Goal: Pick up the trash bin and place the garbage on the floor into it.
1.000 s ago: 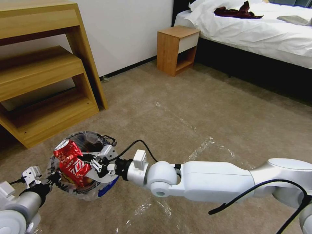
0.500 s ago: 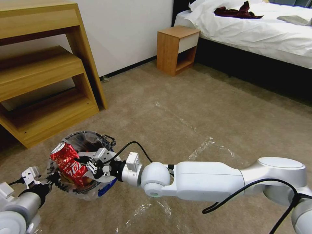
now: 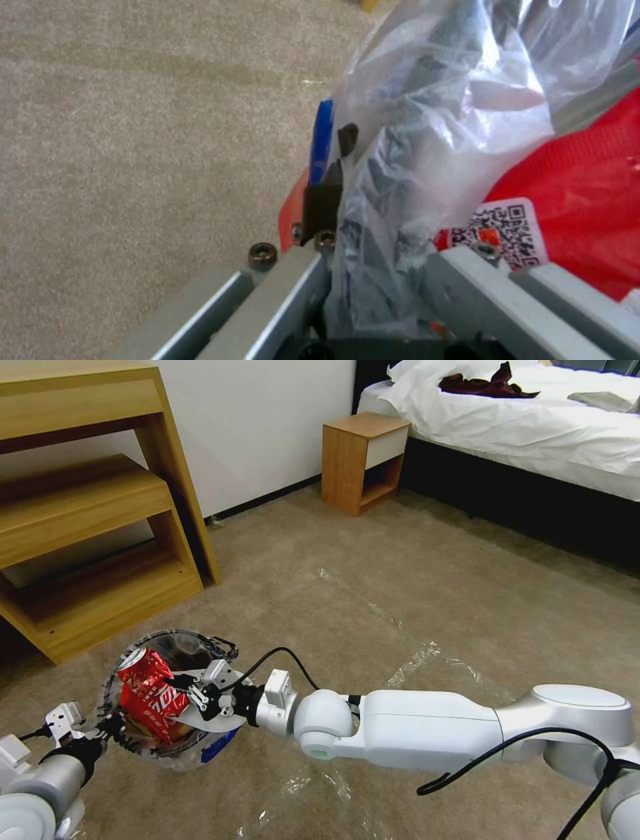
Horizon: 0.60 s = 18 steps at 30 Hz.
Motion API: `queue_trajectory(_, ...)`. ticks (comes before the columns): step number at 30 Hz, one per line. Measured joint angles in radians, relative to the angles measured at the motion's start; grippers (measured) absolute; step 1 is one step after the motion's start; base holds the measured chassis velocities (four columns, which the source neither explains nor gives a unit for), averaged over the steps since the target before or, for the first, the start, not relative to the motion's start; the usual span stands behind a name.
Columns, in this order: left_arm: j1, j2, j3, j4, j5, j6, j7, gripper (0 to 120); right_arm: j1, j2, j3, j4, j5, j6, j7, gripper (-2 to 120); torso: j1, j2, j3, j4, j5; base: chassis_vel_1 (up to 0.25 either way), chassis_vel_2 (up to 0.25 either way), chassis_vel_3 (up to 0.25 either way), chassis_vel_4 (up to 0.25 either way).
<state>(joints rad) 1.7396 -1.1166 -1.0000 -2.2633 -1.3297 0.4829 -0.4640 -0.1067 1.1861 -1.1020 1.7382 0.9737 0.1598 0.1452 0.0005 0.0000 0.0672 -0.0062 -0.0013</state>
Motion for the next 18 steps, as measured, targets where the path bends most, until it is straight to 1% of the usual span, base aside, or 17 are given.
queue_trajectory(1,-0.001,0.0,0.0,0.0,0.0,0.0,0.0,0,-0.001,-0.001,0.0,-0.002,-0.002,0.001,0.0,0,0.0,0.0,0.0,0.0,0.0,0.0,0.0,0.0,0.0)
queue_trajectory(2,-0.002,0.0,0.0,0.001,0.0,0.0,0.0,0,-0.001,-0.001,0.0,-0.002,-0.003,0.002,-0.001,3,0.0,0.0,0.0,0.0,0.0,0.0,0.0,0.0,0.0)
queue_trajectory(3,-0.004,0.001,0.0,0.002,0.0,0.0,0.0,0,-0.003,-0.002,0.0,-0.003,-0.005,0.002,-0.001,10,0.0,0.0,0.0,0.0,0.0,0.0,0.0,0.0,0.0)
queue_trajectory(4,-0.004,0.001,0.0,0.002,0.0,0.0,0.0,0,-0.003,-0.002,0.0,-0.003,-0.005,0.002,-0.001,10,0.0,0.0,0.0,0.0,0.0,0.0,0.0,0.0,0.0)
queue_trajectory(6,-0.005,0.001,0.002,0.004,0.0,0.0,0.0,0,-0.005,-0.001,0.0,-0.003,-0.006,0.002,-0.001,17,0.0,0.0,0.0,0.0,0.0,0.0,0.0,0.0,0.0)
queue_trajectory(7,-0.006,0.001,0.002,0.004,0.0,0.0,0.0,0,-0.005,-0.001,0.0,-0.003,-0.008,0.002,-0.001,25,0.0,0.0,0.0,0.0,0.0,0.0,0.0,0.0,0.0)
queue_trajectory(9,-0.006,0.002,0.002,0.004,0.0,0.0,0.0,0,-0.005,-0.001,0.0,-0.003,-0.008,0.002,-0.001,26,0.0,0.0,0.0,0.0,0.0,0.0,0.0,0.0,0.0)
queue_trajectory(10,-0.006,0.002,0.002,0.004,0.0,-0.001,0.0,0,-0.005,-0.001,0.0,-0.003,-0.009,0.002,-0.002,34,0.0,0.0,0.0,0.0,0.0,0.0,0.0,0.0,0.0)
queue_trajectory(11,-0.005,0.002,0.002,0.004,0.0,-0.001,0.0,0,-0.005,0.0,0.0,-0.003,-0.009,0.002,-0.002,38,0.0,0.0,0.0,0.0,0.0,0.0,0.0,0.0,0.0)
queue_trajectory(12,-0.005,0.002,0.002,0.004,0.0,-0.001,0.0,0,-0.005,0.0,0.0,-0.003,-0.009,0.002,-0.002,38,0.0,0.0,0.0,0.0,0.0,0.0,0.0,0.0,0.0)
queue_trajectory(13,-0.005,0.003,0.002,0.004,0.0,-0.001,0.0,0,-0.005,0.0,0.0,-0.003,-0.009,0.002,-0.002,41,0.0,0.0,0.0,-0.0001,0.0,0.0,0.0,0.0,0.0)
queue_trajectory(14,-0.005,0.003,0.002,0.004,0.0,-0.001,0.0,0,-0.005,0.0,0.001,-0.001,-0.009,0.002,-0.003,48,0.0,0.0,0.0,0.0,0.0,0.0,0.0,0.0,0.0)
queue_trajectory(15,-0.005,0.003,0.002,0.004,0.0,-0.001,0.0,0,-0.005,0.0,0.001,-0.001,-0.009,0.002,-0.003,48,0.0,0.0,0.0,0.0,0.0,0.0,0.0,0.0,0.0)
queue_trajectory(16,-0.005,0.003,0.001,0.005,0.0,-0.001,0.001,0,-0.003,0.002,0.001,0.001,-0.009,0.003,-0.004,54,0.0,0.0,0.0,0.0,0.0,0.0,0.0,0.0,0.0)
queue_trajectory(17,-0.005,0.003,0.001,0.005,0.0,-0.001,0.001,0,-0.003,0.002,0.001,0.001,-0.009,0.003,-0.004,54,0.0,0.0,0.0,0.0,0.0,0.0,0.0,0.0,0.0)
queue_trajectory(18,-0.005,0.001,0.001,0.005,0.0,-0.001,0.001,0,-0.003,0.002,0.002,0.003,-0.008,0.003,-0.004,61,0.0,0.0,0.0,0.0,0.0,0.0,0.0,0.0,0.0)
